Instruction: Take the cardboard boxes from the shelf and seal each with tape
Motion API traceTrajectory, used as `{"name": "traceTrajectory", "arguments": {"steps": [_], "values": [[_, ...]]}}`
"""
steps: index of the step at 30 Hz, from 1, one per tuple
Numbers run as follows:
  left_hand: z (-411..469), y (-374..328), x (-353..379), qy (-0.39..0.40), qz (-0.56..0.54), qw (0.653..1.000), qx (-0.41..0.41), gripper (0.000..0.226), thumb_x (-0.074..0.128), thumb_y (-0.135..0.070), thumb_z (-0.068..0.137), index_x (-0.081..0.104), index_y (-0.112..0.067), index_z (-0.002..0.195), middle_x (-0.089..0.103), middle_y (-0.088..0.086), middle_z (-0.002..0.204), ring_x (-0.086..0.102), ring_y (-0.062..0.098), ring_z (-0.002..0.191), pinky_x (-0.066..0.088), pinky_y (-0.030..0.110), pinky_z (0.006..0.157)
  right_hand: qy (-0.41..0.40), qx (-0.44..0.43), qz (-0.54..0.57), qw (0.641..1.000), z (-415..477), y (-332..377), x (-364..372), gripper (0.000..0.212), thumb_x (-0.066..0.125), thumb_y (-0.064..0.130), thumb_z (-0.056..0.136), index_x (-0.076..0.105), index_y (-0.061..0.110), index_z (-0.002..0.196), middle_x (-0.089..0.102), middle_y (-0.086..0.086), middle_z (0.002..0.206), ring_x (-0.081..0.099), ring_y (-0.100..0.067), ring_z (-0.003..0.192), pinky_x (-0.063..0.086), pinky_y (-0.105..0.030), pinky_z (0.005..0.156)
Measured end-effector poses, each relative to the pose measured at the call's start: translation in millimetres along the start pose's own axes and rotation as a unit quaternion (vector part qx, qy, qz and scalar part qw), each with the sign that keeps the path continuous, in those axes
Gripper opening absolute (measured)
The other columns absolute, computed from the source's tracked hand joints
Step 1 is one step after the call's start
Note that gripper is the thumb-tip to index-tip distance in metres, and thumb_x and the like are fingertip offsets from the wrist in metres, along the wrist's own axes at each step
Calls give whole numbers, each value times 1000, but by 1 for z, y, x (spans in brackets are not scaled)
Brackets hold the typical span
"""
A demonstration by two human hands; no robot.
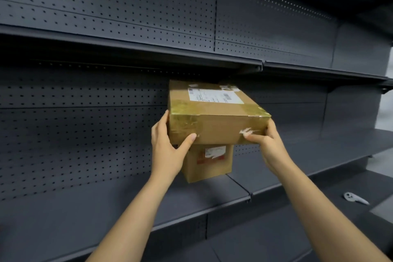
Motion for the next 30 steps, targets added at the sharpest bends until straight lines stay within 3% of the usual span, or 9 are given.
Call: {"name": "traceTrajectory", "arguments": {"steps": [2,5,9,16,25,30], "values": [[9,2,14,-1,13,1000,-2,89,73,-42,84,19,-37,154,27,-7,148,31,10,137,30,11,93,-3,-1,12,1000,21,-7,-6,75,76,7,75,42,28,139,59,2,128,59,-14,115,44,-43,106],[25,4,30,-2,36,999,0,91,71,-46,84,13,-39,155,26,-7,147,32,13,138,31,25,101,-11,-23,25,999,46,-13,-13,81,79,14,77,33,27,143,56,3,132,57,-14,118,46,-39,103],[36,11,47,4,81,997,0,94,71,-47,85,9,-38,156,22,-7,154,26,14,142,28,26,102,-41,-49,-9,998,67,-18,-18,82,72,26,88,20,28,150,46,10,140,50,-10,124,43,-35,103],[49,23,57,-29,109,994,8,88,70,-44,87,17,-31,155,31,-7,157,30,12,142,30,26,107,-90,-58,-70,992,89,-33,-14,67,69,36,89,31,29,145,48,3,139,50,-14,123,45,-28,92],[65,40,76,-19,123,992,-5,88,70,-45,86,17,-34,154,39,-7,153,38,15,139,41,43,111,-106,-39,-99,989,107,-50,-22,71,68,42,88,32,26,147,45,2,142,48,-16,126,46,-43,104],[68,45,85,-1,113,993,-11,88,70,-44,86,13,-41,153,39,-9,153,40,15,139,42,45,110,-85,-33,-132,987,117,-56,-25,79,67,42,89,23,24,153,40,1,149,44,-18,132,41,-45,110]]}}
Point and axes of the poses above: each hand's wrist, its own z-axis towards the middle knuckle, its own x-axis out of the palm, y = z × x, the point moved 10 cm from there along z, towards the middle knuckle
